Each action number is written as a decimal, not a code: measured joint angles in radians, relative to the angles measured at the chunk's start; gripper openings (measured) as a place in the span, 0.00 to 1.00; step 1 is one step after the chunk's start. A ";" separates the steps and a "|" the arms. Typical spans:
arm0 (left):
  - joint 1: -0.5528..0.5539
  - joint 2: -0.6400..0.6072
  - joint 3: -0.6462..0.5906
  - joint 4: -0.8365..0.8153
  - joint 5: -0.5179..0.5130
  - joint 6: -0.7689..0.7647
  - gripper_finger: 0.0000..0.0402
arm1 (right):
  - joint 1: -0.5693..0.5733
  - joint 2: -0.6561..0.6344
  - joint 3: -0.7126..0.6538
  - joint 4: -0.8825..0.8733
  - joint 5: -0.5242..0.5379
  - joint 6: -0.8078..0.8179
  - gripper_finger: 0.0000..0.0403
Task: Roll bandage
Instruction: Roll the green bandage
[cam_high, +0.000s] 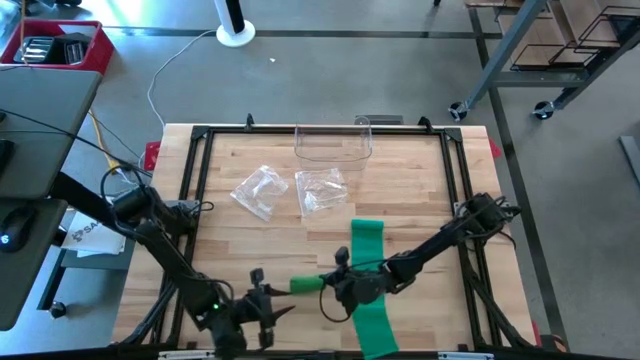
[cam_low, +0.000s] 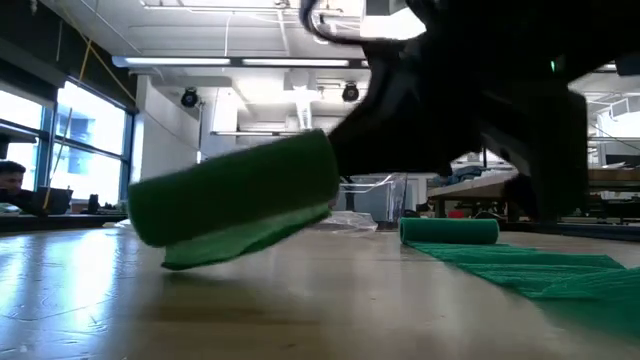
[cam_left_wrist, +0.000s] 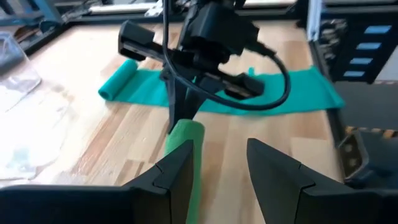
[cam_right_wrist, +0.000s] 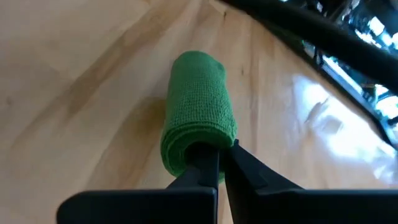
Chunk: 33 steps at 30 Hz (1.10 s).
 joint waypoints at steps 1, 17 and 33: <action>0.006 0.008 0.000 0.000 0.008 -0.001 0.35 | -0.001 0.000 -0.012 0.009 -0.002 0.014 0.00; 0.092 0.024 0.000 -0.050 0.218 -0.016 0.35 | -0.052 0.105 0.057 0.074 -0.127 0.149 0.00; 0.092 0.024 0.000 -0.079 0.247 -0.054 0.35 | -0.116 0.102 0.059 -0.035 -0.121 0.224 0.24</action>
